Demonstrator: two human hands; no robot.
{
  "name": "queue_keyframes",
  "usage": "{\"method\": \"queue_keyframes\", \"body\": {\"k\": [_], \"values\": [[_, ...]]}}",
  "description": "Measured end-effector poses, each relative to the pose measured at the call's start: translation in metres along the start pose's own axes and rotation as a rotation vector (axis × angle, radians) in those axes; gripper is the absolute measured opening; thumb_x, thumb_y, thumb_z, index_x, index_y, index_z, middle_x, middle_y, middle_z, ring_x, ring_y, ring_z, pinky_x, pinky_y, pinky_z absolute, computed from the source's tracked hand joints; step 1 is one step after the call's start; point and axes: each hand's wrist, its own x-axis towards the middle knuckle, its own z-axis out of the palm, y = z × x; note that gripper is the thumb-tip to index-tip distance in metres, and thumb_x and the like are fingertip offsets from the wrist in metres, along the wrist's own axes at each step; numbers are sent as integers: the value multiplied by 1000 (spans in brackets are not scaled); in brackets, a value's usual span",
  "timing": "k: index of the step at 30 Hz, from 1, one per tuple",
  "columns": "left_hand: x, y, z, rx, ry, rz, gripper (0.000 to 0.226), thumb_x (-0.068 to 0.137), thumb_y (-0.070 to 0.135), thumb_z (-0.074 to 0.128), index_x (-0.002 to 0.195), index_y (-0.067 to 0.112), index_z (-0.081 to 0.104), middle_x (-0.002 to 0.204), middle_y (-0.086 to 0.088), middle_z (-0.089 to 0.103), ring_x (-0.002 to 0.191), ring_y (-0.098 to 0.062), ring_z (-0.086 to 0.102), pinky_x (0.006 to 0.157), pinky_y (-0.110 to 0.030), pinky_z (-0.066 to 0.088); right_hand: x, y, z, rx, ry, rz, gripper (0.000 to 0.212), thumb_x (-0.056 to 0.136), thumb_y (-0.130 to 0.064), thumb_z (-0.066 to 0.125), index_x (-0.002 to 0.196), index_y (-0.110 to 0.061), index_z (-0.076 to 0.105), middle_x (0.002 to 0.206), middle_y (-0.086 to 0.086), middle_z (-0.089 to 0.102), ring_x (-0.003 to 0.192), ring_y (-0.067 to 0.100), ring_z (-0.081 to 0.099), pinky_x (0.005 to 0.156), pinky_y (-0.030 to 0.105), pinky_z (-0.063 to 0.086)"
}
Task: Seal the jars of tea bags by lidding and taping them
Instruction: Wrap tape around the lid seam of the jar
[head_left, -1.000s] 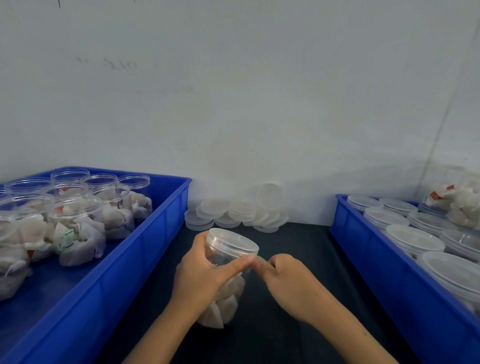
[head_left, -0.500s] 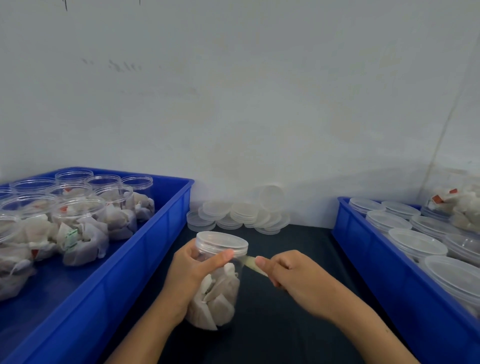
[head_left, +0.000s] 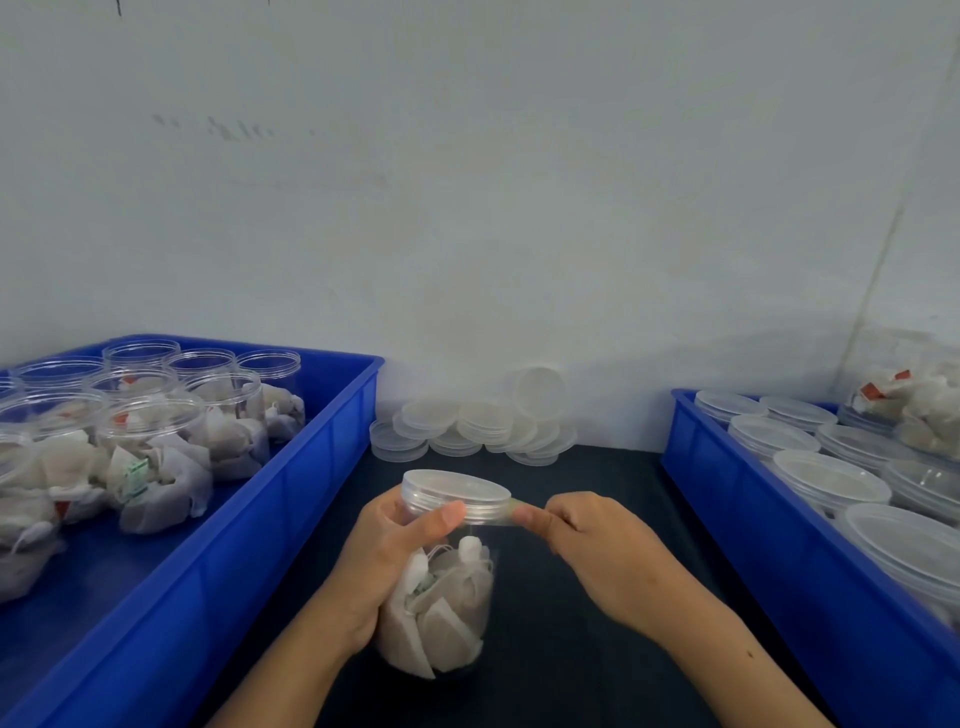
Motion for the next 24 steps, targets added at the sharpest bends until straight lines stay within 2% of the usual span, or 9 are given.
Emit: {"method": "queue_keyframes", "body": {"k": [5,8,13,18,20,21,23,24], "values": [[1,-3,0,-103,21,-15,112,25,57,92,120,13,55,109,-7,72,101,-22,70,81,-32,55,1,0,1,-89,43,-21,59,86,-73,27,71,-18,43,65,-5,46,58,12,41,57,29,38],[0,-3,1,-145,10,-26,117,21,57,93,121,12,51,110,-9,71,99,-24,71,76,-30,57,1,-2,5,-174,62,-37,57,84,-72,19,71,-21,42,67,-6,47,59,11,42,56,26,38],[0,-3,2,-83,26,23,109,29,63,89,116,9,51,111,-9,70,102,-23,69,90,-42,54,1,-1,9,-115,33,-21,57,83,-72,18,69,-21,39,67,-6,44,59,9,40,55,24,35],[1,-4,0,-6,39,48,72,59,56,81,111,11,60,105,-6,72,97,-23,70,87,-43,56,1,-1,9,0,21,11,58,84,-73,26,67,-19,38,62,-6,40,56,9,35,54,24,34],[0,-5,0,12,42,74,55,74,53,73,114,16,63,106,-3,73,100,-19,69,87,-36,55,0,-3,11,36,34,30,55,88,-70,31,66,-19,38,61,-7,40,55,9,35,53,24,33],[0,-6,1,23,68,101,53,74,50,67,118,22,62,108,2,72,102,-13,68,85,-29,54,0,-4,12,46,46,40,55,89,-69,32,66,-20,38,60,-7,40,54,8,35,52,24,33],[-1,-6,3,61,131,149,63,71,55,64,129,33,51,109,16,69,103,3,64,81,-16,52,-2,-5,15,59,74,55,54,91,-67,33,65,-21,38,59,-8,40,53,8,35,51,23,32],[-2,-6,5,103,137,161,73,69,65,67,133,37,45,108,22,68,104,6,62,81,-13,51,-3,-7,16,60,86,55,52,92,-66,33,64,-23,39,58,-7,40,52,7,34,50,22,32]]}}
